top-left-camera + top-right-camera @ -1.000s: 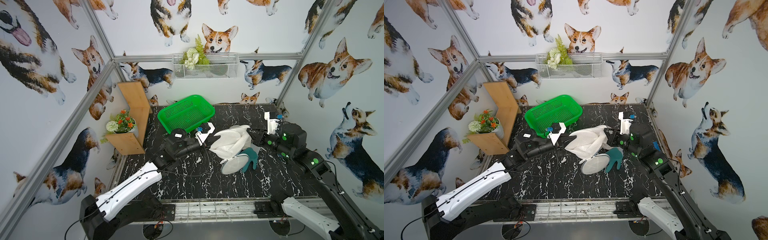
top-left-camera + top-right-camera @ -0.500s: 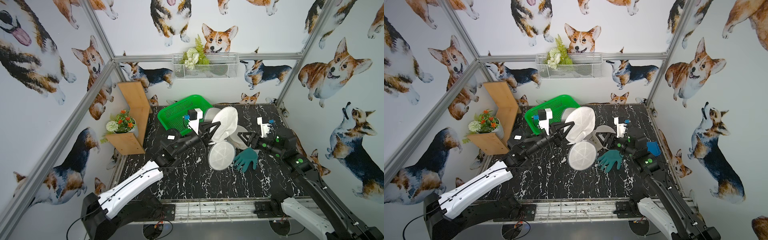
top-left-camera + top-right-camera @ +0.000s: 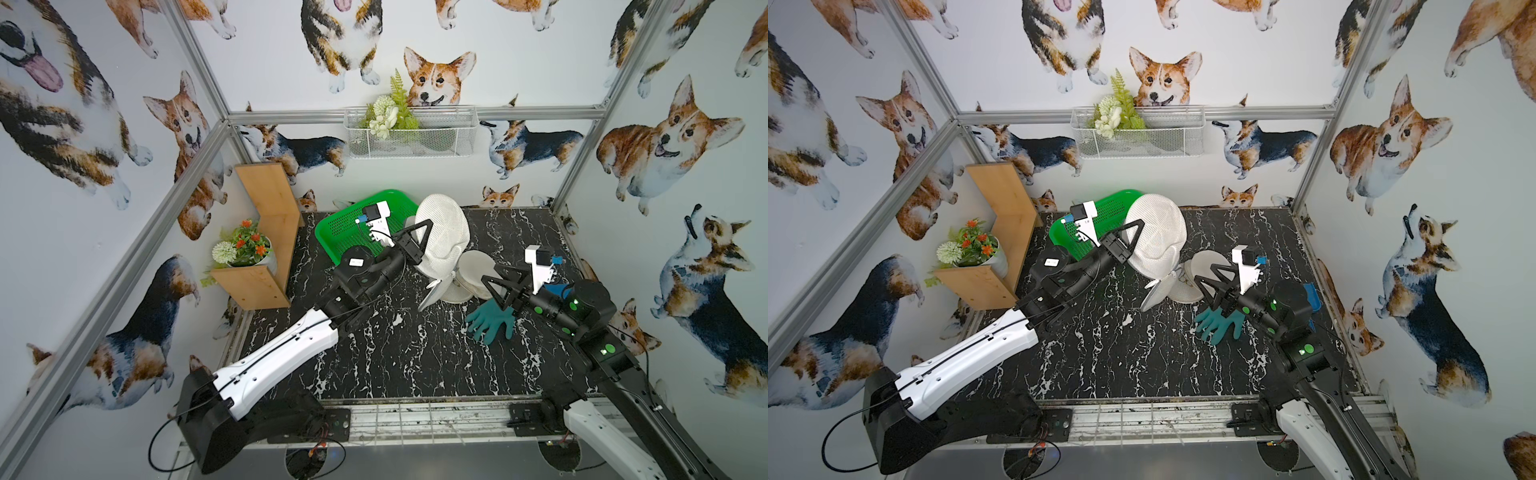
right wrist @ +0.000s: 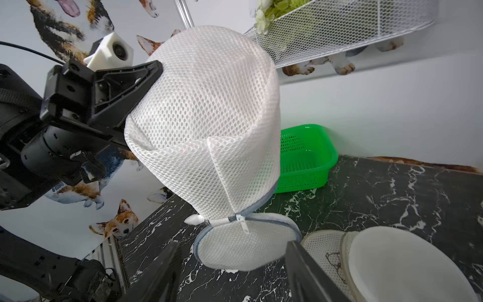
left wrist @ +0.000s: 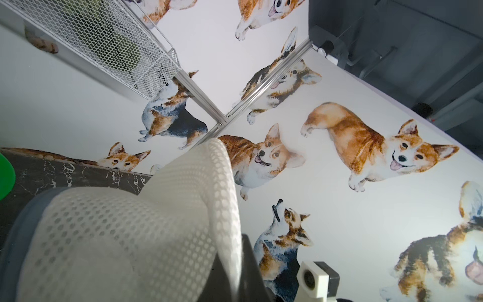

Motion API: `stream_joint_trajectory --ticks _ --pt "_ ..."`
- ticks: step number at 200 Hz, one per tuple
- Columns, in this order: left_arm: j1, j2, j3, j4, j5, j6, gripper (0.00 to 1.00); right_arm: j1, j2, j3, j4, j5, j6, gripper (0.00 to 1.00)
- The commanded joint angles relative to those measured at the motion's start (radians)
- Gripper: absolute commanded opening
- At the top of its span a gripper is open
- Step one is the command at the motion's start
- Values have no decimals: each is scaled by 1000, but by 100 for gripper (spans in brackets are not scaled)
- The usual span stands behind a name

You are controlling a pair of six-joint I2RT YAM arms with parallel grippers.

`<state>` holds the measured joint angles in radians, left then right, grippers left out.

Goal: Turn the laundry bag inside out
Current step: Turn over the laundry bag.

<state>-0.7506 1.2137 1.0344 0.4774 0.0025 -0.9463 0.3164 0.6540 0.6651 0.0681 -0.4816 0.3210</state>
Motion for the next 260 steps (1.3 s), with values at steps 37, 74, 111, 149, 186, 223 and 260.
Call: stream_joint_trajectory --ticks 37,74,111,149,186,223,260 --pt "-1 18 21 100 -31 -172 0 150 176 3 360 94 -113 64" --pt "-6 23 7 150 -42 -223 0 192 264 40 384 233 -177 45" --pt "-9 36 15 194 -47 -261 0 201 304 30 448 206 -192 16" --pt "-9 43 25 223 -82 -312 0 248 340 11 511 231 -166 0" --pt "-16 76 49 290 -119 -394 0 311 402 -67 635 325 -132 0" --pt "-20 89 61 295 -144 -439 0 347 458 -70 716 468 -80 0" --pt "-20 33 31 112 -204 -461 0 346 377 -36 573 594 -218 48"
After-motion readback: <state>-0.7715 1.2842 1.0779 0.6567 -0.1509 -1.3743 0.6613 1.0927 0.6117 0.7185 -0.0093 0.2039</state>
